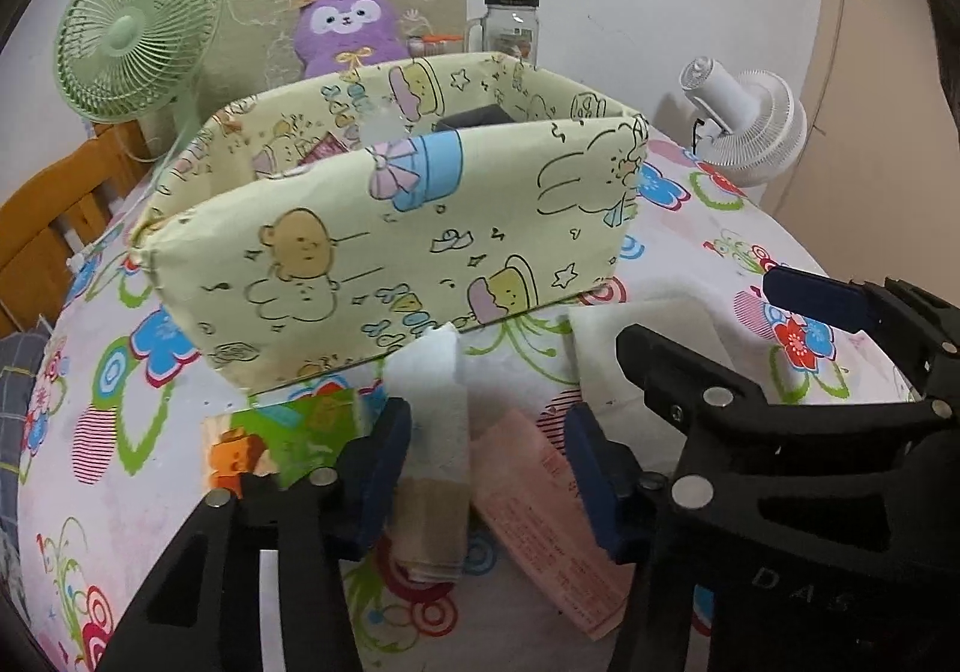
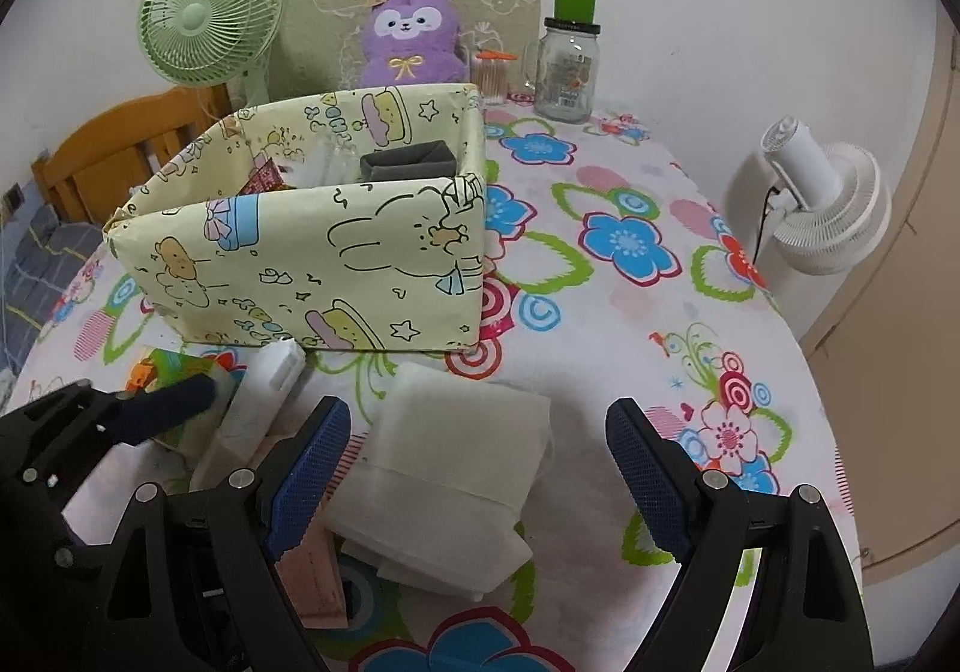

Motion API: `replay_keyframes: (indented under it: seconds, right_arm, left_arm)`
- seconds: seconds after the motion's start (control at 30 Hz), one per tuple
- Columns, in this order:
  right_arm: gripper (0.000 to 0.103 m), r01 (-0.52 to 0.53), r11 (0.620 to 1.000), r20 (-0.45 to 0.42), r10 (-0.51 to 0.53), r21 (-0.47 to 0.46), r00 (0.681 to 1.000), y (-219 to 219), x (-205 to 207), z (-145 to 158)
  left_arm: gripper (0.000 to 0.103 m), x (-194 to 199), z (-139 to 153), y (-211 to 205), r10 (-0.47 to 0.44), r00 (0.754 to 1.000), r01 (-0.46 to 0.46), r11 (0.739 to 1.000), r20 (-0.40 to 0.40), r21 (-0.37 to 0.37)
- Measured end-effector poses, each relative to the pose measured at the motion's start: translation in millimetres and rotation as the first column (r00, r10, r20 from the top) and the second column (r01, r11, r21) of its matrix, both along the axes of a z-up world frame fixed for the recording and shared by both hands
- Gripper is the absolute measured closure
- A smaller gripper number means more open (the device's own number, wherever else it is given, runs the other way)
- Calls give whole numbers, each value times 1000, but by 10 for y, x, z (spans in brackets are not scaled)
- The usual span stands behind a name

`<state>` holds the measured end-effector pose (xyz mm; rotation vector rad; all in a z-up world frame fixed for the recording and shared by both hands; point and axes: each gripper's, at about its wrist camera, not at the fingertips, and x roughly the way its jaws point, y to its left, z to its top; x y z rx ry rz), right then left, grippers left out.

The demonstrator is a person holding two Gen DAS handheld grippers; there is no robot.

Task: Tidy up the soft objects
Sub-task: 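Grasp the white paper-wrapped roll with the left tool while the right tool grasps the white folded pad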

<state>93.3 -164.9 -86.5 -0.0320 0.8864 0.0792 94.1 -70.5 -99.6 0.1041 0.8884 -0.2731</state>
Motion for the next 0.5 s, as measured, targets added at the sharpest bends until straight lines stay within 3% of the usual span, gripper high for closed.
replay_keyframes:
  seconds: [0.5]
  right_arm:
    - [14,-1,998,-57,4,57,998,25,155,-169]
  left_arm:
    - [56,168,-164,139,66,997,-67,997,-51,-28]
